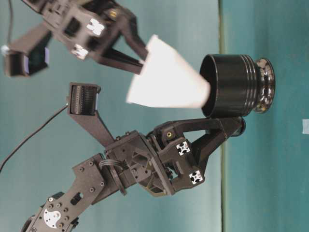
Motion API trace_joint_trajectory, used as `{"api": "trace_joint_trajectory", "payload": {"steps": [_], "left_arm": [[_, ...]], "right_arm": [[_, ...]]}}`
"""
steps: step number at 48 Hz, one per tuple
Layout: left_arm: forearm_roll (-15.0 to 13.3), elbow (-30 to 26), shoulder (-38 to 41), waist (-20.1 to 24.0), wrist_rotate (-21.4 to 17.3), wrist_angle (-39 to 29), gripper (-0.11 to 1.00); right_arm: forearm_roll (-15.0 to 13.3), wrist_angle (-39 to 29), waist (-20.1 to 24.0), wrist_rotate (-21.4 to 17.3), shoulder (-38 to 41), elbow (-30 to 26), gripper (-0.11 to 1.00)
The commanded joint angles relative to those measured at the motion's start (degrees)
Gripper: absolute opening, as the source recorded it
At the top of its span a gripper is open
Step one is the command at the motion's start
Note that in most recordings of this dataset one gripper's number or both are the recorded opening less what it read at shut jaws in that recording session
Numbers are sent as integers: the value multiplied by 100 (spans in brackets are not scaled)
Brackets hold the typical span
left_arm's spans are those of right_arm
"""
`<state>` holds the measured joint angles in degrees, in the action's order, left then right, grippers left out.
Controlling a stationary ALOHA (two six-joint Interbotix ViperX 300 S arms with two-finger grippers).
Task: Holding the cup holder with the left arm, the right arm places the cup into the cup holder.
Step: 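Lift both objects and bring the white cup toward the holder opening, then insert the white cup into the holder and open the right gripper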
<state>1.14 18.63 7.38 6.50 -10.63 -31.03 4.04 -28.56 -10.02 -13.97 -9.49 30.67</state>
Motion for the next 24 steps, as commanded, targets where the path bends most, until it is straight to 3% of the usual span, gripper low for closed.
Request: {"api": "trace_joint_trajectory", "payload": {"steps": [1, 24], "left_arm": [[9, -141, -105, -26, 0, 18, 22], [9, -123, -132, -132, 9, -26, 22]], "right_arm": [[-9, 44, 35, -44, 105, -141, 4], [-123, -26, 26, -53, 492, -246, 4]]}}
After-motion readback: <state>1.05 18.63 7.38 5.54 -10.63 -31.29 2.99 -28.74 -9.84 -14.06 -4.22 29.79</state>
